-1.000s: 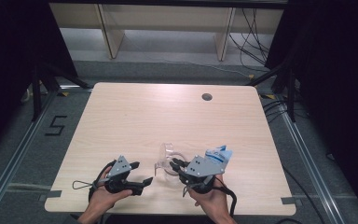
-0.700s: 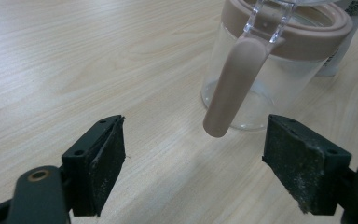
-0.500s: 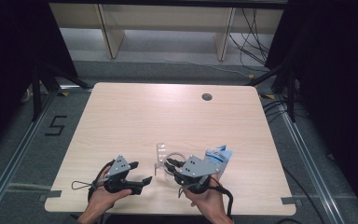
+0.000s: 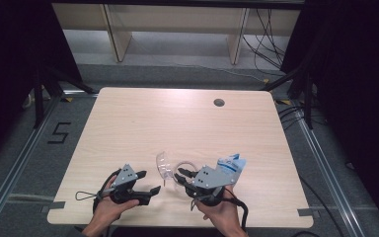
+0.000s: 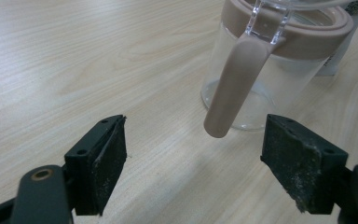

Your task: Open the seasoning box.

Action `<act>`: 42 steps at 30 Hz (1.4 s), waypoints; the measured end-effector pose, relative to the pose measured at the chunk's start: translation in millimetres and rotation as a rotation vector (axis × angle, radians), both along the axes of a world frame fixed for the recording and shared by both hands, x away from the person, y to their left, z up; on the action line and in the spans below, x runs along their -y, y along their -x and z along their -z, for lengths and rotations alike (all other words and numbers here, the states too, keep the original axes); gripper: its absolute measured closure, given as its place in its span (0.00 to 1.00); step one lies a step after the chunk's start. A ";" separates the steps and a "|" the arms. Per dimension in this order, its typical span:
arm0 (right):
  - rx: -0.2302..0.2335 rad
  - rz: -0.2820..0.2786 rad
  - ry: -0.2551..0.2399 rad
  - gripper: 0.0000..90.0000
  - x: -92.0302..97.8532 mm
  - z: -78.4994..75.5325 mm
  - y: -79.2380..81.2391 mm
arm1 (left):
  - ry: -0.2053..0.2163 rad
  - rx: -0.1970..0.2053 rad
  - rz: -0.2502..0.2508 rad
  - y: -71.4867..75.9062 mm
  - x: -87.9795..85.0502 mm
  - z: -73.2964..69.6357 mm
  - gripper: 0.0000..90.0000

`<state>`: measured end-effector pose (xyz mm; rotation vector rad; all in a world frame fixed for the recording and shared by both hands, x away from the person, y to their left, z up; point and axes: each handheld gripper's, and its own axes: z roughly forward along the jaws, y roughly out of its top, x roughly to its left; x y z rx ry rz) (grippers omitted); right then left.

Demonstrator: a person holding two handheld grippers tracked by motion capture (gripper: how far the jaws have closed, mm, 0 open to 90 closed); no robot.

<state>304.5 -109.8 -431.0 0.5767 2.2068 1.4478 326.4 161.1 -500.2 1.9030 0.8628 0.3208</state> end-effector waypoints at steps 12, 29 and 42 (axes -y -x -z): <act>-0.022 -0.018 -0.031 0.58 24.6 3.7 20.2 | -0.001 -0.002 -0.003 -0.1 -0.1 -0.2 0.24; -0.057 0.036 -0.053 0.53 66.9 13.6 43.2 | -0.001 -0.001 -0.009 -0.6 -1.4 -0.8 0.24; -0.101 0.053 -0.087 0.53 83.6 17.2 51.9 | -0.006 -0.008 -0.017 -1.0 -0.9 0.0 0.23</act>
